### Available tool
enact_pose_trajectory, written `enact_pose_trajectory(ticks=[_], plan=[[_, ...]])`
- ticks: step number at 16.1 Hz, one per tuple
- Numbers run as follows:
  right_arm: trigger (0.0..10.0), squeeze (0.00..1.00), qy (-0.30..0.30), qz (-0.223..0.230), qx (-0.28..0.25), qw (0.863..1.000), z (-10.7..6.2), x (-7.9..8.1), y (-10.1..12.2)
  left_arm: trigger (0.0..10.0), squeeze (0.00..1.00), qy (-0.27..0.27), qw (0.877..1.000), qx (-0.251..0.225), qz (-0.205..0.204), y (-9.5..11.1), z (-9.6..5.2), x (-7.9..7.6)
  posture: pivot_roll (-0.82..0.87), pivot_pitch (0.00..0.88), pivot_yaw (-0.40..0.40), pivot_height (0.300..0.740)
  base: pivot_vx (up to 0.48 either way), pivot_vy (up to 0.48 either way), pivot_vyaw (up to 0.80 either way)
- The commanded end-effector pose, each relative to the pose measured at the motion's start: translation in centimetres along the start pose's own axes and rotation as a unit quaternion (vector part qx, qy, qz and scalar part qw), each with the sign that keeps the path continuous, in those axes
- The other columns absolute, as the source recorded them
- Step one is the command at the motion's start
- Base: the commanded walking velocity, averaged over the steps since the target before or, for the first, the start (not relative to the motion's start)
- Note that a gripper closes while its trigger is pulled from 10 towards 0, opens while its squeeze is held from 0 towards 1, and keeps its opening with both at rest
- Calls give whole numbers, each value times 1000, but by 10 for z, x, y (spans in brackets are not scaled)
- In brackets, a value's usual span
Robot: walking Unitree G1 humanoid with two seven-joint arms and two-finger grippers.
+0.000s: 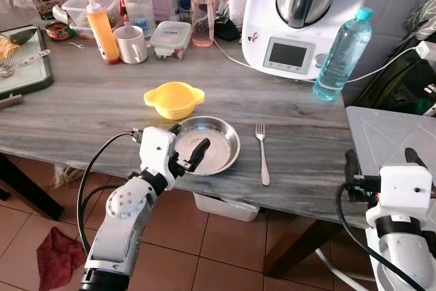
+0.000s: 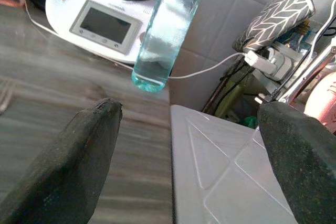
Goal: Setting the table
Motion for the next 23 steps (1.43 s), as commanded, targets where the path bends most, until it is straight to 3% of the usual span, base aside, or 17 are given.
enact_pose_trajectory(ticks=[1, 4, 13, 23], plan=[[10000, 0, -1, 2, 0, 1000, 0, 2, 1, 10000, 0, 9, 1000, -1, 15, 1, -2, 2, 51, 38, -37, 740, 0, 0, 0], [10000, 0, -1, 10, 4, 1000, 0, 7, -3, 10000, 0, 81, 996, -5, 32, 3, -1, 27, 53, 35, -39, 740, 0, 0, 0], [10000, 0, -1, 21, 1, 1000, 8, 14, -2, 10000, 0, 54, 998, 6, 11, -1, 5, 15, 52, 43, -31, 740, 0, 0, -540], [10000, 0, 4, 14, 5, 1000, 8, 17, -4, 10000, 0, 53, 998, 10, 16, 0, 5, 15, 53, 57, -33, 740, 0, 0, 0]])
Point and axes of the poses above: a point about 5 cm out from each wrist's last joint towards the gripper, its own z axis pointing out of the wrist towards the gripper, its own y axis along the axis of the wrist's last joint, x = y × z, the point moved 4 cm from there along z, pointing out of the wrist towards the gripper, and after that the axes turned 9 degrees about z, right-handed, at the moved point
